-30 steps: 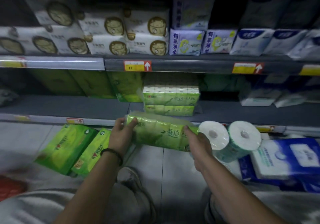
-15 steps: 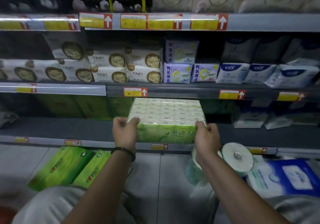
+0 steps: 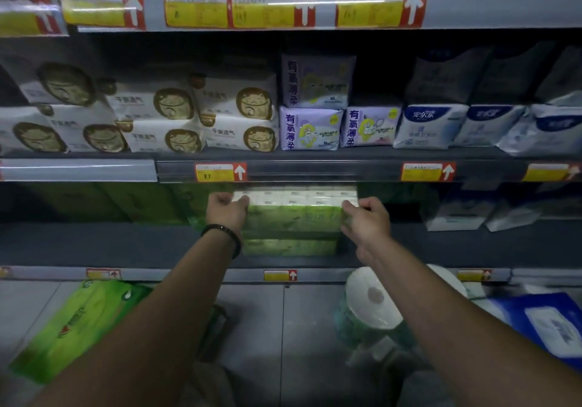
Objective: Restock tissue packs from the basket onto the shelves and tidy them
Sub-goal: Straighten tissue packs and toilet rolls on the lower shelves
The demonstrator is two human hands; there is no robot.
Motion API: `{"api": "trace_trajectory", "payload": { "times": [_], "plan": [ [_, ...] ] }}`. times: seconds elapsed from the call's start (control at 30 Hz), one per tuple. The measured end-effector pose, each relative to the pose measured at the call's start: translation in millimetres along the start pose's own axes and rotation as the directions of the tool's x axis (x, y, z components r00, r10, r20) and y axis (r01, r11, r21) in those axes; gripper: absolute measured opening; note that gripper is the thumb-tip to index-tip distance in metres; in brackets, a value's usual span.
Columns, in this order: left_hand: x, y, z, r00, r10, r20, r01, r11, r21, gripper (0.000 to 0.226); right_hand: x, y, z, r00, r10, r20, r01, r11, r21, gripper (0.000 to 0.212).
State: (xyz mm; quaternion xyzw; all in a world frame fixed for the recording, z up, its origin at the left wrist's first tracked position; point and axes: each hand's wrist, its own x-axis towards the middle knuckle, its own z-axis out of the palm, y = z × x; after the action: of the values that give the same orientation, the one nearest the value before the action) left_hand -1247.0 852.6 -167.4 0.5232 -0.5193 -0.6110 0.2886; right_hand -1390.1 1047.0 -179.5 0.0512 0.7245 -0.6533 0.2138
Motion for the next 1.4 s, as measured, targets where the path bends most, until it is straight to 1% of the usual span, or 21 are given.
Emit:
{"api": "trace_trajectory", "payload": {
  "times": [0.07,0.17,0.23,0.33,0.5,0.57,0.6,0.63,0.7,0.73,0.77,0.83,0.87,0.93,1.0,1.03,1.13,1.2,1.23,1.3,1.4],
  "plan": [
    [13,2,5,1.0,0.001,0.019,-0.002,1.0,0.032,0.027,14,-2,6,1.0,-0.015,-0.009,0.014,1.0,-0.01,0.026],
    [38,-3,8,0.999,-0.017,0.05,0.015,0.999,0.039,0.04,29,-12,16,0.999,-0.012,-0.031,0.01,0.999,-0.046,0.027],
    [58,-14,10,0.999,-0.01,0.036,0.009,0.999,0.041,0.046,36,-18,20,1.0,0.029,-0.005,-0.029,1.0,-0.002,0.028],
    [53,-11,15,1.0,0.01,0.001,-0.01,0.999,0.036,0.036,45,-22,24,0.996,0.078,0.034,-0.08,0.994,0.068,0.029],
    [37,1,17,1.0,0.023,-0.001,-0.023,0.998,0.062,0.025,47,-19,29,0.999,0.045,0.009,-0.045,0.999,0.006,0.023],
    [39,2,14,1.0,0.006,0.029,-0.008,0.997,0.077,0.024,45,-23,24,0.997,0.048,0.053,-0.048,0.999,-0.013,0.016],
    [40,1,12,0.999,0.001,0.036,-0.004,0.997,0.082,0.028,42,-27,20,0.993,0.057,0.102,-0.056,0.998,-0.016,0.018],
    [36,3,11,1.0,0.0,0.029,-0.003,0.994,0.105,0.037,38,-30,13,0.987,0.069,0.148,-0.064,0.997,-0.037,0.031],
    [18,12,12,0.999,0.006,-0.04,0.002,0.982,0.191,0.053,32,-31,-6,0.979,0.061,0.196,-0.032,0.988,-0.149,0.063],
    [6,18,14,0.995,0.025,-0.099,0.002,0.966,0.257,0.06,29,-31,-19,0.98,0.036,0.194,0.013,0.969,-0.247,0.076],
    [-8,22,16,0.991,0.016,-0.135,0.026,0.952,0.304,0.065,25,-29,-33,0.981,0.006,0.191,0.062,0.935,-0.348,0.08],
    [-34,25,21,0.99,-0.039,-0.135,0.085,0.931,0.355,0.067,18,-21,-63,0.982,-0.024,0.189,0.129,0.813,-0.568,0.069],
    [-44,22,25,0.997,-0.027,-0.071,0.053,0.914,0.403,0.059,15,-16,-77,0.982,-0.012,0.19,0.133,0.757,-0.64,0.057],
    [-68,12,33,0.977,-0.093,0.192,-0.05,0.775,0.629,0.034,3,-4,-100,0.98,0.106,0.166,0.04,0.72,-0.693,0.037],
    [-95,-2,44,0.886,-0.247,0.393,-0.209,0.544,0.812,0.022,-7,8,-116,0.953,0.273,0.129,-0.091,0.668,-0.739,0.035],
    [-105,-12,54,0.831,-0.327,0.451,-0.277,0.46,0.843,0.022,-13,12,-121,0.932,0.342,0.12,-0.124,0.612,-0.781,0.037],
    [-120,-49,84,0.729,-0.48,0.488,-0.313,0.4,0.861,0.036,-19,27,-128,0.907,0.402,0.125,-0.059,0.416,-0.907,0.052],
    [-119,-77,100,0.69,-0.512,0.512,-0.327,0.411,0.851,0.047,-15,42,-132,0.922,0.373,0.106,-0.038,0.358,-0.933,0.073],
    [-117,-90,107,0.675,-0.525,0.519,-0.309,0.437,0.845,0.061,-11,51,-134,0.924,0.371,0.088,-0.054,0.356,-0.933,0.083],
    [-110,-114,118,0.662,-0.499,0.559,-0.359,0.444,0.821,0.099,-2,65,-138,0.914,0.405,0.041,-0.151,0.432,-0.889,0.099],
    [-101,-147,135,0.689,-0.428,0.585,-0.451,0.378,0.808,0.138,10,84,-134,0.872,0.49,-0.016,-0.39,0.674,-0.627,0.122]
  ]
}}
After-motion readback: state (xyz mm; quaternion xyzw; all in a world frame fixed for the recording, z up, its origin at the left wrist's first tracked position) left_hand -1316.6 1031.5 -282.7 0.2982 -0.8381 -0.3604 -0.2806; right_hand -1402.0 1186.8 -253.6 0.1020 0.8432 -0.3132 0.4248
